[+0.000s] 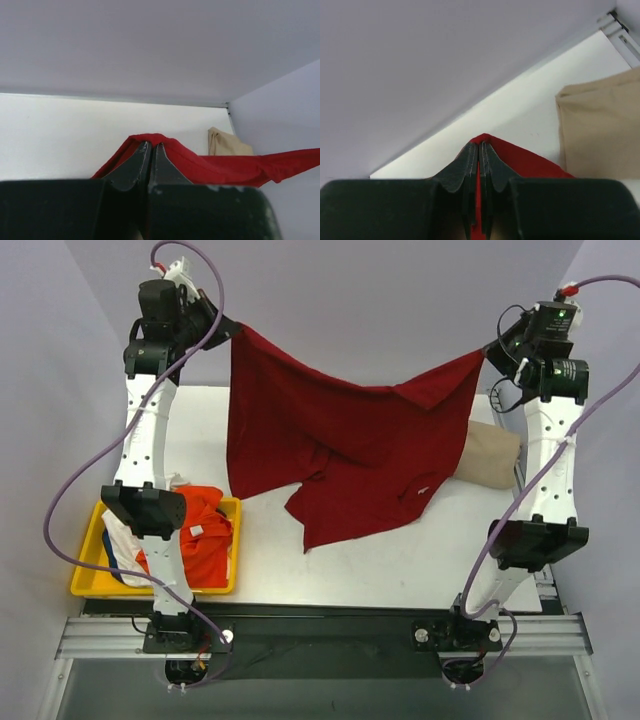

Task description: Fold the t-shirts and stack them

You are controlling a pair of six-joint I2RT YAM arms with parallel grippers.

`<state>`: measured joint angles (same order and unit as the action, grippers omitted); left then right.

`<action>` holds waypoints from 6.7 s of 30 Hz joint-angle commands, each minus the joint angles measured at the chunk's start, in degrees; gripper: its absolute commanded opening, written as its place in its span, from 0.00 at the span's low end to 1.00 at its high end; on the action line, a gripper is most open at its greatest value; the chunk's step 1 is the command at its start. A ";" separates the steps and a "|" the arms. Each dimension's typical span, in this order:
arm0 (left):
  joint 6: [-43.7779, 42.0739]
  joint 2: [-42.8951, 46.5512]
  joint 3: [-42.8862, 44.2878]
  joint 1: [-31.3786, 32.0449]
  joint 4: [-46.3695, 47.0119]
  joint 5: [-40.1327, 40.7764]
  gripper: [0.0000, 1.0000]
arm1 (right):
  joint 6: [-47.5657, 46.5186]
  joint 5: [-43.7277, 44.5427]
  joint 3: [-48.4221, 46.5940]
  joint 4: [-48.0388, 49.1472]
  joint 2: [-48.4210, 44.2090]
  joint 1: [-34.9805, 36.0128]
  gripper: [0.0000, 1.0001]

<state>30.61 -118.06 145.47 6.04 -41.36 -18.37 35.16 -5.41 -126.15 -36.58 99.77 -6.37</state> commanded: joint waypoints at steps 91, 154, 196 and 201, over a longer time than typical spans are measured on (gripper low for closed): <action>4.99 14.68 -56.80 -3.23 57.55 2.92 0.26 | -10.38 18.77 20.53 24.69 2.63 7.69 0.00; 3.84 -19.83 -38.72 9.78 18.70 -5.54 0.97 | 4.66 -9.09 55.85 9.86 9.39 0.31 0.71; -2.05 -13.68 -39.13 10.83 10.87 -1.67 0.97 | -2.11 -8.30 53.55 3.27 8.68 6.02 0.68; -2.83 -17.64 -34.22 9.60 9.81 -3.07 0.97 | -1.94 -8.48 50.57 2.83 11.67 4.88 0.68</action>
<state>29.04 -132.62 107.44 16.47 -31.22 -20.18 32.93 -15.22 -72.77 -31.16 110.08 -0.69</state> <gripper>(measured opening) 0.974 0.685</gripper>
